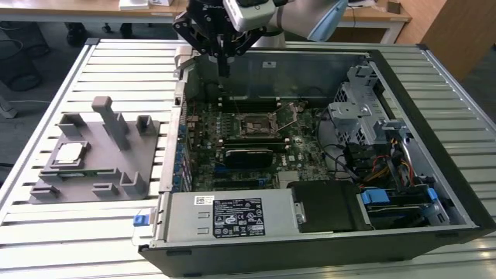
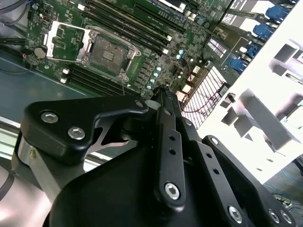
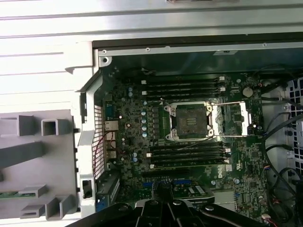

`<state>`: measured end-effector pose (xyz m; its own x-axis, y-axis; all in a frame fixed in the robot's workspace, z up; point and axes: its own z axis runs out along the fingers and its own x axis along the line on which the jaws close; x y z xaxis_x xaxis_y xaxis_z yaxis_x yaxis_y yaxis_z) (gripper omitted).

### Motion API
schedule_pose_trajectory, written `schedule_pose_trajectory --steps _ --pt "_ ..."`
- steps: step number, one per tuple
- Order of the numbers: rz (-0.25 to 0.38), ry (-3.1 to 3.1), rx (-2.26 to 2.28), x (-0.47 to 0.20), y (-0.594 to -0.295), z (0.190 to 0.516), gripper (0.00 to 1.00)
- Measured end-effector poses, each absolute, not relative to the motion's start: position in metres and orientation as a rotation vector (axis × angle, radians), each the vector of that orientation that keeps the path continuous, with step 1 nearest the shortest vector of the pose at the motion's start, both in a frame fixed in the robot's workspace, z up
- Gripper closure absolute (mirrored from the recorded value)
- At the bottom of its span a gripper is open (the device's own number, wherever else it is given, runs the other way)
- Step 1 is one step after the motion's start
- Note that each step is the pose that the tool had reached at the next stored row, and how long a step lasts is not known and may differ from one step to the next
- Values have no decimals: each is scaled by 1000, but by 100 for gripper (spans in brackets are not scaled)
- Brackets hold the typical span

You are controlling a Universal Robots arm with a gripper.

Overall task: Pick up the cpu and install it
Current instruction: 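Reach for the cpu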

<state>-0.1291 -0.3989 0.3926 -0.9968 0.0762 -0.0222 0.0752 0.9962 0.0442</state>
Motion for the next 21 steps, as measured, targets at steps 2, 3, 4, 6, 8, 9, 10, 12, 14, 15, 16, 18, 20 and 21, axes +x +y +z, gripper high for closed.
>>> schedule_pose_trajectory --steps 2,3,4,6,8,9,10,12,14,15,16,18,20,21 --pt "67 3115 118 -130 -399 393 89" --pt "68 3115 118 -130 -399 393 89" --pt "68 3115 118 -130 -399 393 89" --pt "68 3115 118 -131 -399 392 89" --pt "68 3115 118 -131 -399 392 89" --pt "68 3115 118 -131 -399 392 89" --pt "68 3115 118 -131 -399 392 89" --pt "67 3115 118 -132 -399 392 89" --pt "68 3115 118 -133 -399 392 89" --pt "68 3115 118 -133 -399 392 89" --pt "68 3115 118 -134 -399 392 89" --pt "68 3115 118 -134 -399 392 89" --pt "68 3115 118 -135 -399 392 89" --pt "68 3115 118 -136 -399 392 89"
